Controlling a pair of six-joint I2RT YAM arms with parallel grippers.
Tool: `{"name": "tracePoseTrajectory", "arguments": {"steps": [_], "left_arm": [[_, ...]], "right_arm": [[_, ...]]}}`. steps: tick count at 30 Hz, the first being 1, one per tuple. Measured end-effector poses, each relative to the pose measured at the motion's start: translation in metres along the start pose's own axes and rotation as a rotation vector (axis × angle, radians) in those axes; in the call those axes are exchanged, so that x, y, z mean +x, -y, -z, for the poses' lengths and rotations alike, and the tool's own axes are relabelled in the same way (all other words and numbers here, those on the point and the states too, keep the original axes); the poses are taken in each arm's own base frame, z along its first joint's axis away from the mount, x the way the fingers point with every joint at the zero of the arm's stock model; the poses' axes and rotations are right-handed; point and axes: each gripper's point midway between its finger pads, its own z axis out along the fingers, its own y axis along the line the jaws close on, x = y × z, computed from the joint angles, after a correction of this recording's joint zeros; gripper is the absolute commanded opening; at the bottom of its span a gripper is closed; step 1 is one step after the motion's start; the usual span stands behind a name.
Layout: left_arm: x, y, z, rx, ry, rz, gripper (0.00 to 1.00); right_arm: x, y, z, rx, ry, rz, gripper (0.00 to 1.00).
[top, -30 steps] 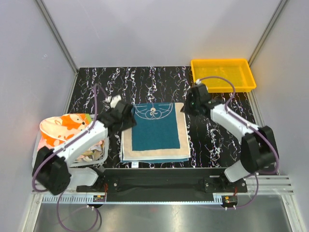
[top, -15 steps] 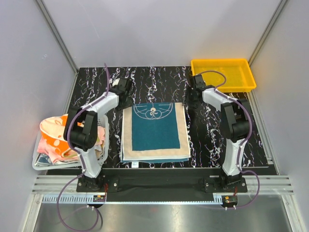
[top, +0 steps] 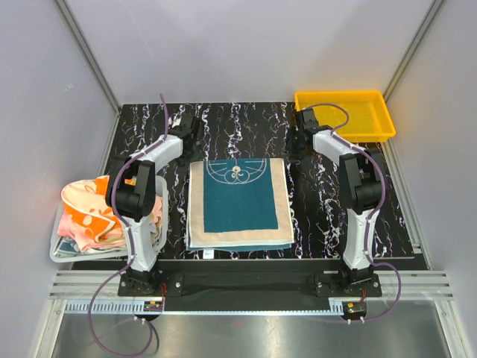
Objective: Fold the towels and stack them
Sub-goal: Fold the towel
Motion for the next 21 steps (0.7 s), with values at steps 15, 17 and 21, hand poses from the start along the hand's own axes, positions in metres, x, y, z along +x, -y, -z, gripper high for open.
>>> {"name": "tracePoseTrajectory", "arguments": {"steps": [15, 17, 21], "left_arm": [[-0.006, 0.001, 0.04, 0.093, 0.076, 0.022, 0.72], [0.003, 0.0, 0.039, 0.09, 0.064, 0.016, 0.69], [0.015, 0.001, 0.036, 0.077, 0.037, 0.005, 0.65]], "right_arm": [[-0.002, 0.001, 0.045, -0.016, 0.081, 0.027, 0.52], [-0.001, -0.001, 0.045, -0.023, 0.084, 0.04, 0.52], [0.007, -0.004, 0.04, -0.025, 0.065, 0.072, 0.52]]}}
